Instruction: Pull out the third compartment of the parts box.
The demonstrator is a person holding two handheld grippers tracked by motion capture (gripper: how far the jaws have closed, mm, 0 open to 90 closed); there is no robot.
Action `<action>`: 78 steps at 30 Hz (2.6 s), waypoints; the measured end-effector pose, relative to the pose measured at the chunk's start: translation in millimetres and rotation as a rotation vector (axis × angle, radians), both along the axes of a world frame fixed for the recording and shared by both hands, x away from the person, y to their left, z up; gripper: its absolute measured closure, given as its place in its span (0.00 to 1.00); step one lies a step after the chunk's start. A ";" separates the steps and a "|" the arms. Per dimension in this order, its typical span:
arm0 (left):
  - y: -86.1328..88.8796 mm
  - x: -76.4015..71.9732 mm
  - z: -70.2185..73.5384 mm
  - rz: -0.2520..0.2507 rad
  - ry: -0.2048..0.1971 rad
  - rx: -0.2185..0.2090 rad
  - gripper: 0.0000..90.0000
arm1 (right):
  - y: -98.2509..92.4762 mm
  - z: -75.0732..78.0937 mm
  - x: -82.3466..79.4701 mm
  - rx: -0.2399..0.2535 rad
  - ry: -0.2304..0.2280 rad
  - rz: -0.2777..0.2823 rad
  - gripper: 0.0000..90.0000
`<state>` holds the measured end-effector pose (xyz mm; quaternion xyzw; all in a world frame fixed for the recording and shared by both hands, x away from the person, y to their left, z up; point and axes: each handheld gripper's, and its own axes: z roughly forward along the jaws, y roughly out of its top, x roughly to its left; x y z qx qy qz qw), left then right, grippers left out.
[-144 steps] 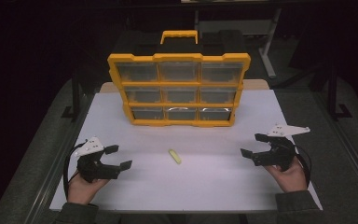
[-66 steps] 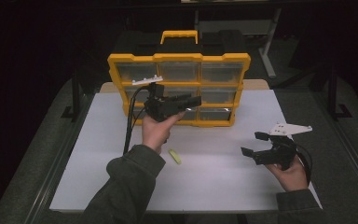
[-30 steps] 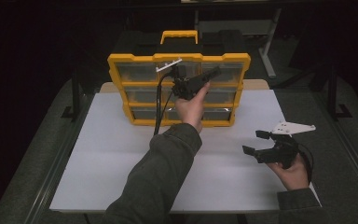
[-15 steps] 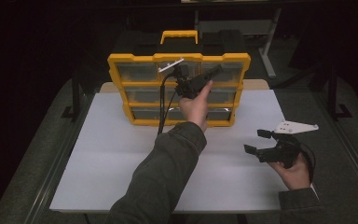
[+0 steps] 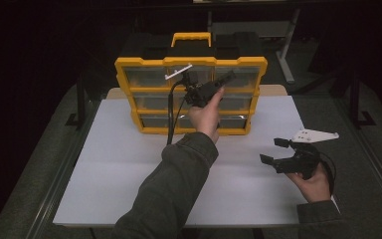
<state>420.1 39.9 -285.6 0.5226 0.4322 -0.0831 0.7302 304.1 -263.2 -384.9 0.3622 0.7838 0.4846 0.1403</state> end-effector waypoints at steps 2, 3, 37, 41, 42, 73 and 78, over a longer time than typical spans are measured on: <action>0.5 -0.9 -0.4 -0.001 0.001 -0.003 0.90 | 0.2 0.1 -0.1 0.001 0.001 -0.001 0.16; 0.8 -1.5 -0.4 -0.005 0.000 -0.002 0.90 | 0.3 0.0 -0.1 0.000 0.000 0.000 0.16; 7.8 -29.5 0.7 -0.057 -0.012 0.002 0.91 | 4.1 -1.9 2.7 -0.014 0.007 0.001 0.16; 8.2 -32.8 1.3 -0.061 -0.014 0.005 0.91 | 4.4 -2.0 2.6 -0.016 0.006 0.003 0.16; 8.6 -33.2 1.2 -0.064 -0.016 0.009 0.91 | 4.3 -2.0 2.6 -0.015 0.007 0.002 0.16; 15.0 -53.4 43.5 -0.278 -0.344 0.552 0.70 | 5.8 -3.6 3.8 -0.022 0.015 0.012 0.16; 17.1 -53.9 69.6 -0.348 -0.462 0.678 0.63 | 6.1 -3.8 4.0 -0.020 0.015 0.017 0.16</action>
